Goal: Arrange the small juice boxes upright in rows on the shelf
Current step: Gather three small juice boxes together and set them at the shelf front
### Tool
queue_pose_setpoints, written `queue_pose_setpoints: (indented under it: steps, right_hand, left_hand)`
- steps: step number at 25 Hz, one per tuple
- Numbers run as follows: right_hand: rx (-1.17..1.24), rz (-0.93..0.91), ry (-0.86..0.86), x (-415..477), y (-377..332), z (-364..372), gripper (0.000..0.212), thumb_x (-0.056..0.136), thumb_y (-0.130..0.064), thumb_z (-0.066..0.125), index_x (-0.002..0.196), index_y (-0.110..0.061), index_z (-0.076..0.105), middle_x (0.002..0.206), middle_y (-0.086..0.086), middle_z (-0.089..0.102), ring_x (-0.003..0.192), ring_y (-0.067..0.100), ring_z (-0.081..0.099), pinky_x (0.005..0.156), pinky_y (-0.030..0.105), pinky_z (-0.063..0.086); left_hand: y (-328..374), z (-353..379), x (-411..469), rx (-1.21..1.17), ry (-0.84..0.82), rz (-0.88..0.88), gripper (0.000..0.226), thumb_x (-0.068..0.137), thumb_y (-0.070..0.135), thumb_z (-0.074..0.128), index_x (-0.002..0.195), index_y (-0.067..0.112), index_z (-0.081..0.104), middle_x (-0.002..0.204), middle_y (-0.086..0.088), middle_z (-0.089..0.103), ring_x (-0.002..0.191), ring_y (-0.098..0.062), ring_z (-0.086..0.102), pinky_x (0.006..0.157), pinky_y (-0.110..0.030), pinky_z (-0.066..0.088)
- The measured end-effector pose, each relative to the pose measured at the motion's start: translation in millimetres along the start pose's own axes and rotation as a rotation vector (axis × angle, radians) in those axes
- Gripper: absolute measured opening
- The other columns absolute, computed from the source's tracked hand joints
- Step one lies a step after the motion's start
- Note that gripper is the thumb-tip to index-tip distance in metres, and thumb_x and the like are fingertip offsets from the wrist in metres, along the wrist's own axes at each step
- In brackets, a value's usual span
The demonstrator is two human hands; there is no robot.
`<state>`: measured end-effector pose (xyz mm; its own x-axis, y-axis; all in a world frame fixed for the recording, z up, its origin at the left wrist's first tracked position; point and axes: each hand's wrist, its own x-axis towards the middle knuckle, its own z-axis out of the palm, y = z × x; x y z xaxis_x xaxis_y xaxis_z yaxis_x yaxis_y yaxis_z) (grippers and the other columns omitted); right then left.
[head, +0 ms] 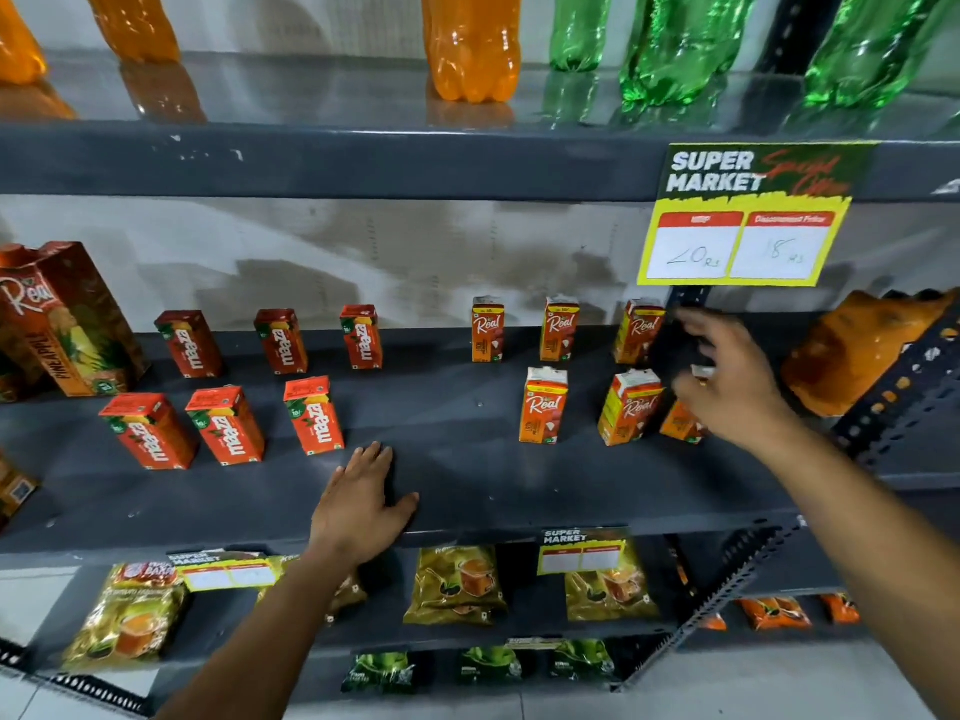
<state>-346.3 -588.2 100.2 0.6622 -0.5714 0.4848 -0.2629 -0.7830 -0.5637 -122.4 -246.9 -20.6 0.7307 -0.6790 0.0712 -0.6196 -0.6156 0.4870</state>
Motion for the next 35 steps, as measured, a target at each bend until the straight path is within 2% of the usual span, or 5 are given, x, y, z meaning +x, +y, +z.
queue_pose_setpoints:
  steps: [4, 8, 13, 20, 35]
  right_hand:
    - [0.196, 0.419, -0.085, -19, 61, -6, 0.109, 0.065, 0.008, 0.077, 0.148, -0.026, 0.016, 0.152, 0.009, 0.03, 0.134, 0.018, 0.034, 0.103, 0.035, 0.035]
    - [0.319, 0.511, -0.189, -21, 83, 7, 0.103, 0.062, 0.007, 0.081, 0.145, -0.022, 0.027, 0.131, 0.008, 0.054, 0.11, 0.02, 0.056, 0.089, 0.037, 0.045]
    - [0.384, 0.483, -0.362, -19, 91, 20, 0.05, 0.064, -0.005, 0.085, 0.105, -0.022, 0.064, 0.099, -0.001, 0.073, 0.094, 0.016, 0.069, 0.09, 0.04, 0.052]
    - [0.457, 0.403, -0.649, 14, 89, 27, 0.057, 0.064, 0.011, 0.079, 0.11, -0.019, 0.064, 0.095, -0.013, 0.075, 0.092, 0.004, 0.068, 0.074, 0.016, 0.053]
    - [0.313, 0.398, -0.472, -44, 77, 57, 0.071, 0.042, -0.038, 0.092, 0.106, -0.032, 0.064, 0.104, -0.01, 0.071, 0.094, 0.002, 0.066, 0.085, 0.024, 0.052]
  left_hand:
    - [63, 2, 28, -0.667, -0.121, -0.073, 0.096, 0.066, 0.031, 0.086, 0.145, 0.022, 0.031, 0.137, 0.008, 0.043, 0.123, -0.008, 0.041, 0.097, -0.02, 0.035]
    - [114, 22, 71, -0.607, -0.24, 0.022, 0.108, 0.062, 0.021, 0.088, 0.149, 0.015, 0.023, 0.147, 0.002, 0.038, 0.135, -0.016, 0.034, 0.108, -0.03, 0.031]
    - [126, 45, 102, -0.529, -0.31, 0.078, 0.071, 0.064, 0.023, 0.087, 0.125, 0.025, 0.051, 0.113, 0.012, 0.057, 0.114, -0.014, 0.054, 0.094, -0.03, 0.042]
    - [156, 74, 119, -0.516, -0.349, 0.147, 0.071, 0.06, 0.04, 0.088, 0.122, 0.029, 0.057, 0.115, 0.006, 0.066, 0.105, -0.011, 0.061, 0.088, -0.025, 0.045]
    - [159, 81, 77, -0.508, -0.249, 0.204, 0.067, 0.058, 0.053, 0.081, 0.119, 0.038, 0.06, 0.117, 0.012, 0.067, 0.106, -0.005, 0.06, 0.088, -0.018, 0.045]
